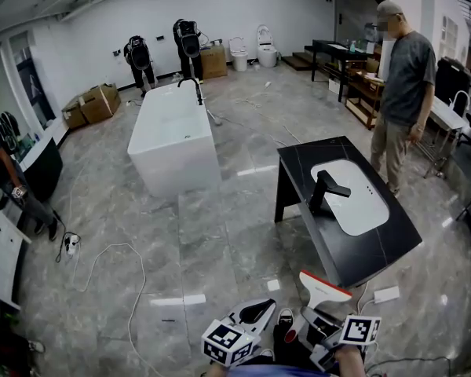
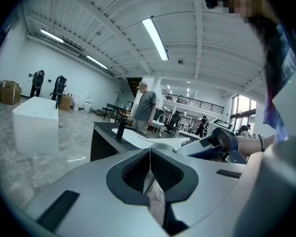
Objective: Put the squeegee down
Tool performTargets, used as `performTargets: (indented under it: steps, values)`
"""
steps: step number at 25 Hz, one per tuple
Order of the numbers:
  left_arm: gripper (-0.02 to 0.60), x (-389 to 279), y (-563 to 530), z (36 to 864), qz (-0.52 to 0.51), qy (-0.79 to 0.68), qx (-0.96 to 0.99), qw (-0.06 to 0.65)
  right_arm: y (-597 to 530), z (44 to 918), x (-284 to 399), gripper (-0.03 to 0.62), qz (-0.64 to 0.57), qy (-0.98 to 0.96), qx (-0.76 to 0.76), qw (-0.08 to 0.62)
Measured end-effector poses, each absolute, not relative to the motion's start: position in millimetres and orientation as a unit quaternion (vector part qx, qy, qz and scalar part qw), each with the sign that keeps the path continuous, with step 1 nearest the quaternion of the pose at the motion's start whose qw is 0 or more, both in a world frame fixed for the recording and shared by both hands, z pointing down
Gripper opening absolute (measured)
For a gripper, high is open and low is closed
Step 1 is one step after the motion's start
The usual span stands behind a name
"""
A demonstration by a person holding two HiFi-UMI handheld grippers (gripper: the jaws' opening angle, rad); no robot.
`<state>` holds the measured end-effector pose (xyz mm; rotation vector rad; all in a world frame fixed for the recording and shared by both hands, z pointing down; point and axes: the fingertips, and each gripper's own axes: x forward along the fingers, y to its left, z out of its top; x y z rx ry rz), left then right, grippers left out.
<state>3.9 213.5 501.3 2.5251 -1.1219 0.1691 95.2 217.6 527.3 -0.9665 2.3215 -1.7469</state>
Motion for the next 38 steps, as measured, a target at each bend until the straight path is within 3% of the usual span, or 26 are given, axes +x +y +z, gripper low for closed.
performTargets:
  steps: [15,30,38]
  values:
    - [0.017,-20,99,506,0.071,-0.434,0.88,0.179,84,537,76,0.037,-0.567,0.773,-0.281,0.037]
    - [0.017,-4,-62,498,0.09,-0.414,0.891,0.162,-70,531,73,0.037,-0.573,0.773,-0.263,0.07]
    - [0.017,0,-92,499,0.098,-0.406,0.894,0.163,-107,534,74,0.037,-0.573,0.77,-0.274,0.063]
